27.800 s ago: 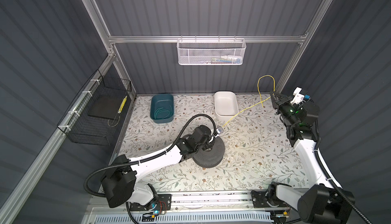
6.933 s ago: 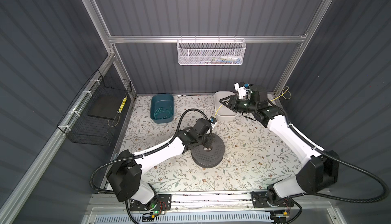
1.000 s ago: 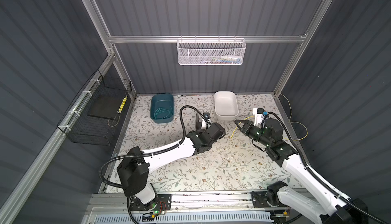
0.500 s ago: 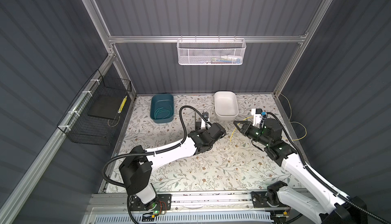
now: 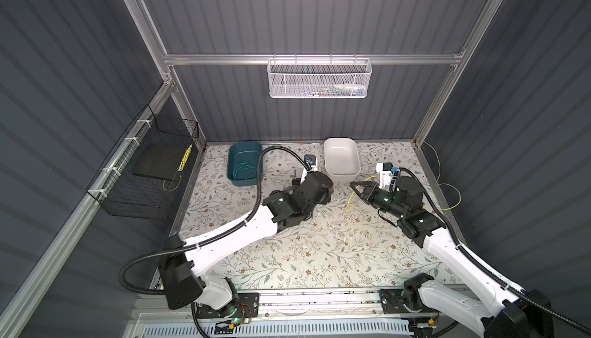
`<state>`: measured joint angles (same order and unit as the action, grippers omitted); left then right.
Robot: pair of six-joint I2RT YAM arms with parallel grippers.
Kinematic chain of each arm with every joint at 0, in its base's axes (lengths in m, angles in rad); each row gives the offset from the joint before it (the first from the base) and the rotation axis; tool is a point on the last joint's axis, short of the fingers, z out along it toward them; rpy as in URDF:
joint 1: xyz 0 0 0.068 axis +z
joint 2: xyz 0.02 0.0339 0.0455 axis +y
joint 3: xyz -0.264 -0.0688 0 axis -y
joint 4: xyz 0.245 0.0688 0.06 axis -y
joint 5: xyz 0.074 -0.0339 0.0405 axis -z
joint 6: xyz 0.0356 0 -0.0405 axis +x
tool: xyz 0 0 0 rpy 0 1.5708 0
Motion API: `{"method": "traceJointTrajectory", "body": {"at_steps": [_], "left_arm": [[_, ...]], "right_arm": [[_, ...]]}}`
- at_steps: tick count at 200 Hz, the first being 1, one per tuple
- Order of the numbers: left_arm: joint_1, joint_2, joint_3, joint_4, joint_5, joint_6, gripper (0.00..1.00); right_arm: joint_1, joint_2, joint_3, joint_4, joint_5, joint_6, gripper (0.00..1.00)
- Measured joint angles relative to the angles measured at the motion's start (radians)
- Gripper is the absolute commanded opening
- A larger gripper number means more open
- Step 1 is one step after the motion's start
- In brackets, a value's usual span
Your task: Wrap the cables
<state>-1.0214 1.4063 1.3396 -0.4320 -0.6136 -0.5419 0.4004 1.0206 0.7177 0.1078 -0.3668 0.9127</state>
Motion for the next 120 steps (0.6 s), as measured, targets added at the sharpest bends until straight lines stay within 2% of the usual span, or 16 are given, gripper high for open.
{"method": "traceJointTrajectory", "body": {"at_steps": [22,48,61,89,120], "left_arm": [[0.06,-0.14,-0.08,0.021,0.075,0.027,0.88],[0.237,-0.275,-0.259,0.055,0.236,0.038,0.89],[0.296,-0.304,-0.333,0.067,0.319,0.039,0.89],[0.333,-0.317,-0.403,0.089,0.468,0.046,0.9],[0.343,-0.333,-0.41,0.15,0.558,0.058,0.89]], "right_arm": [[0.07,0.08,0.085,0.013,0.006,-0.008,0.0],[0.148,0.23,0.225,0.053,0.008,-0.026,0.0],[0.174,0.302,0.29,0.065,0.011,-0.035,0.0],[0.216,0.452,0.422,0.088,0.014,-0.057,0.0],[0.239,0.573,0.496,0.105,0.015,-0.058,0.0]]}}
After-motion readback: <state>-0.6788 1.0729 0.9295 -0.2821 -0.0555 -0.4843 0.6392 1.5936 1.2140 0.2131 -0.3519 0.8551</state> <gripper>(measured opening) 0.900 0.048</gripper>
